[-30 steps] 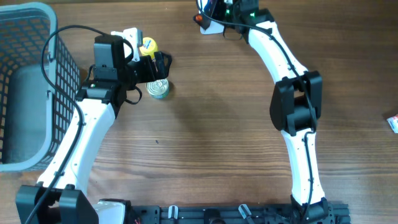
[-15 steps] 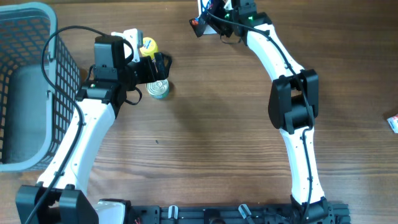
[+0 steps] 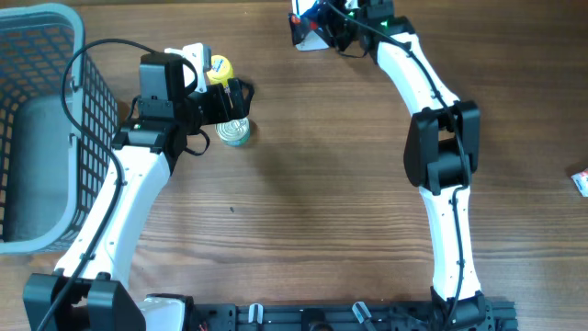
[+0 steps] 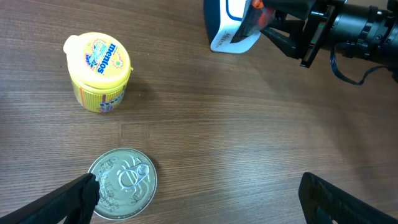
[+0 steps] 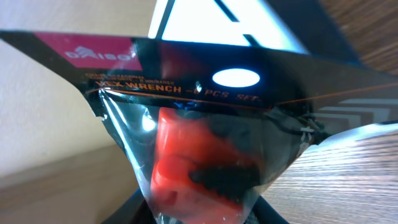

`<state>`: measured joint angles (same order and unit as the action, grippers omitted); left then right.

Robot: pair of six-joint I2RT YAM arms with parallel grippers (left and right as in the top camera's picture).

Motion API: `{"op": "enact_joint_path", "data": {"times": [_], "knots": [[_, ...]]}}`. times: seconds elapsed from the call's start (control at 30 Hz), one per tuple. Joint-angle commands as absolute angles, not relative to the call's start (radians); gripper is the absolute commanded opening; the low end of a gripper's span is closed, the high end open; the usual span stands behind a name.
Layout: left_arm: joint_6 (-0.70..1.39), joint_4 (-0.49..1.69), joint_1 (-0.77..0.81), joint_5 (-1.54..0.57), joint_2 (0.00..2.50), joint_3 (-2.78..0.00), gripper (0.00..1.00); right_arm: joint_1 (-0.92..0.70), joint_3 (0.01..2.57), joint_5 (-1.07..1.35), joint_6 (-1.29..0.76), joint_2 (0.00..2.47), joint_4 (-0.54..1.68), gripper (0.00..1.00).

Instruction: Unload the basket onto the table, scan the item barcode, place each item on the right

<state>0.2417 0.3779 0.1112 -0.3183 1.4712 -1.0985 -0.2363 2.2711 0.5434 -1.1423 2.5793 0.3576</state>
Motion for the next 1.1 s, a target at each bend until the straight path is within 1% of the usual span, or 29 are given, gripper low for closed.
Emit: {"op": "enact_joint_path", "data": {"times": [0.0,0.3,0.47,0.6,0.73,1.07], "knots": [[0.244,0.381,0.110,-0.313,1.447,-1.098,1.00,-0.245,2.293,0.586,-1.198,2.616,0.344,0.19],[0.244,0.380,0.110,-0.313,1.447,-1.098,1.00,-0.287,2.293,0.600,-1.247,2.616,0.287,0.19],[0.243,0.386,0.110,-0.313,1.447,-1.098,1.00,-0.307,2.293,0.601,-1.318,2.625,0.287,0.18],[0.243,0.394,0.110,-0.312,1.447,-1.098,1.00,-0.308,2.292,0.617,-1.380,2.636,0.296,0.13],[0.243,0.403,0.109,-0.312,1.447,-1.098,1.00,-0.308,2.292,0.618,-1.449,2.641,0.304,0.05],[0.243,0.426,0.109,-0.312,1.447,-1.098,1.00,-0.307,2.292,0.572,-1.590,2.641,0.290,0.05]]}}
